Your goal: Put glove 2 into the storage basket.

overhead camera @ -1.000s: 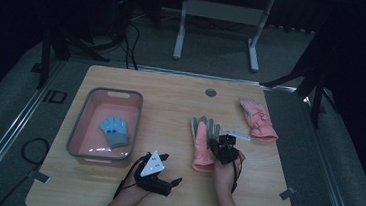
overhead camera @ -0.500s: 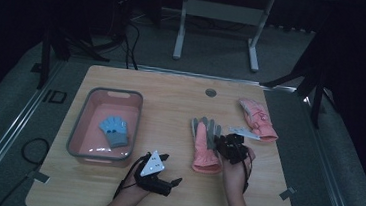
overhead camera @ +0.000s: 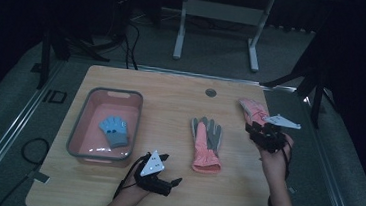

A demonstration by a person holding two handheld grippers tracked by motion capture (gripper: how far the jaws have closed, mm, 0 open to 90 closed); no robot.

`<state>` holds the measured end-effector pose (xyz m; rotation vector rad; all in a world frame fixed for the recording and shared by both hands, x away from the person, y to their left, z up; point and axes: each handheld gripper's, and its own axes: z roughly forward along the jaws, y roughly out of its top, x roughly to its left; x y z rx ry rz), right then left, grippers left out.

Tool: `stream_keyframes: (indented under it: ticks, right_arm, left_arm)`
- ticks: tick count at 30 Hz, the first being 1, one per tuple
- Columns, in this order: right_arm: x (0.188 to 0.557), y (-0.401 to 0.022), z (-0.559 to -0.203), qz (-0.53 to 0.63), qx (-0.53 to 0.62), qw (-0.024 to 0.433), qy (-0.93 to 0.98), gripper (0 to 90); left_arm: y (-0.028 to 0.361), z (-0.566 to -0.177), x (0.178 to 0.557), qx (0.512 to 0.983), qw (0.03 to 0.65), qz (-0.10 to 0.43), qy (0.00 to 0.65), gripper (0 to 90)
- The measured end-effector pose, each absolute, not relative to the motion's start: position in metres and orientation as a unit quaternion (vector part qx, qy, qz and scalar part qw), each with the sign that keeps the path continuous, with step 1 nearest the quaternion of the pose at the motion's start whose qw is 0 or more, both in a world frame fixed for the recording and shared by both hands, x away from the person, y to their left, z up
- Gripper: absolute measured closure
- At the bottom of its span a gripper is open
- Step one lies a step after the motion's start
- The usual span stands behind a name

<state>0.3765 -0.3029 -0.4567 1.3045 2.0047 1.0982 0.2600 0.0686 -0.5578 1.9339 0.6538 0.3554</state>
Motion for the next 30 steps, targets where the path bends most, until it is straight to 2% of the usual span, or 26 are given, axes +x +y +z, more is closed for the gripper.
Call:
stream_keyframes:
  ticks: [5, 11, 22, 27, 30]
  right_arm:
    - [0.401, -0.341, -0.458, 0.394, 0.488, 0.259, 0.735, 64.1]
    - [0.434, -0.369, -0.461, 0.389, 0.507, 0.244, 0.729, 62.9]
    - [0.488, -0.371, -0.485, 0.357, 0.53, 0.217, 0.738, 59.7]
    - [0.504, -0.377, -0.506, 0.323, 0.536, 0.194, 0.756, 55.8]
    - [0.508, -0.378, -0.523, 0.303, 0.536, 0.184, 0.766, 57.6]
  left_arm:
    - [0.068, -0.558, 0.26, 0.805, 0.507, 0.149, 0.27, 9.2]
    - [0.07, -0.558, 0.262, 0.8, 0.511, 0.144, 0.278, 9.2]
    - [0.07, -0.558, 0.257, 0.796, 0.512, 0.15, 0.286, 9.2]
    - [0.071, -0.558, 0.254, 0.797, 0.511, 0.151, 0.285, 9.2]
    - [0.072, -0.558, 0.255, 0.796, 0.512, 0.149, 0.286, 9.2]
